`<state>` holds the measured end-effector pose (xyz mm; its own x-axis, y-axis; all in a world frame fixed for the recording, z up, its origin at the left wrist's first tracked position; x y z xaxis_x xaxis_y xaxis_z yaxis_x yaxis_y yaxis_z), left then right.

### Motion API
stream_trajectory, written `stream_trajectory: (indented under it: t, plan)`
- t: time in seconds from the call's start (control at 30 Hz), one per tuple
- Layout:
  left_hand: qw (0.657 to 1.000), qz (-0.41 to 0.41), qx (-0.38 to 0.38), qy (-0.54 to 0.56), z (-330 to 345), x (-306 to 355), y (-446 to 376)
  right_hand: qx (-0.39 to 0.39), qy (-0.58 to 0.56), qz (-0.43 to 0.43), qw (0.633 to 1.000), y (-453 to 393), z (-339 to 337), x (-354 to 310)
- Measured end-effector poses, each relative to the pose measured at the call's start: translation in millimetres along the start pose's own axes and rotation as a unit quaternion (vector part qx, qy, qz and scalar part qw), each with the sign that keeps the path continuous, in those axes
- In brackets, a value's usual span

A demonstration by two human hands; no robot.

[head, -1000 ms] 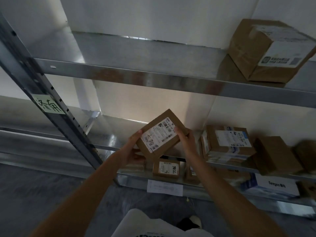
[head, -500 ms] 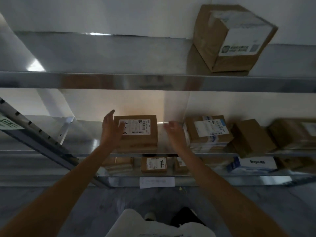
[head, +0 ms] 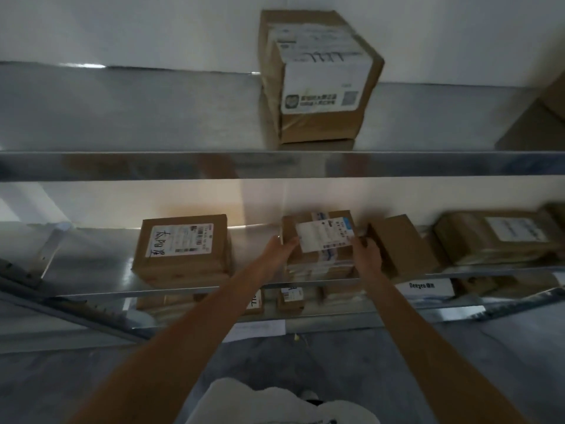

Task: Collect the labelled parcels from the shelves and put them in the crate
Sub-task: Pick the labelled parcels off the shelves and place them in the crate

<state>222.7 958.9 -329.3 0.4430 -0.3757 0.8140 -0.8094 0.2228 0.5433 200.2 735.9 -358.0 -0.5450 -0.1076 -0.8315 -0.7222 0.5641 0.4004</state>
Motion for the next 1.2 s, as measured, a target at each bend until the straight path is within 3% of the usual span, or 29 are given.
stream_trajectory:
  t: [0.07,0.13,0.33,0.5,0.7,0.77,0.93,1.2]
  plan:
    - [1.0,-0.014,0.001,0.011,9,-13,-9,-0.076,-0.045,0.022,0.996,6,5,10]
    - [0.998,-0.006,0.044,-0.037,10,-21,-10,-0.105,-0.063,-0.002,0.992,14,3,15]
    - [0.979,0.153,0.133,-0.033,15,-36,23,-0.148,-0.148,-0.089,0.974,42,0,37]
    - [0.977,0.149,0.153,-0.004,10,-48,34,-0.193,-0.148,-0.152,0.958,48,4,29]
    - [0.969,0.154,0.189,0.038,-13,-42,43,-0.188,-0.121,-0.2,0.954,44,7,4]
    - [0.967,0.12,0.207,0.083,-23,-41,43,-0.199,-0.083,-0.218,0.952,41,10,0]
    - [0.959,0.039,0.259,0.108,-37,-42,47,-0.209,-0.044,-0.231,0.949,37,10,-10]
    - [0.958,0.022,0.277,0.067,-37,-48,40,-0.286,0.031,-0.177,0.941,51,26,-13]
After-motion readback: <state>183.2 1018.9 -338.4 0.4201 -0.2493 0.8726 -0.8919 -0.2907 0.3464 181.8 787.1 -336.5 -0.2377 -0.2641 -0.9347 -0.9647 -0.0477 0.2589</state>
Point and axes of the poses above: each hand's wrist, its own y-axis away from the middle knuckle, its own z-axis out of the palm, x = y × z, the point moved 7 cm from there along -y, towards the middle knuckle, and after that the axes turned 10 degrees about -y, right-handed, at the moved point
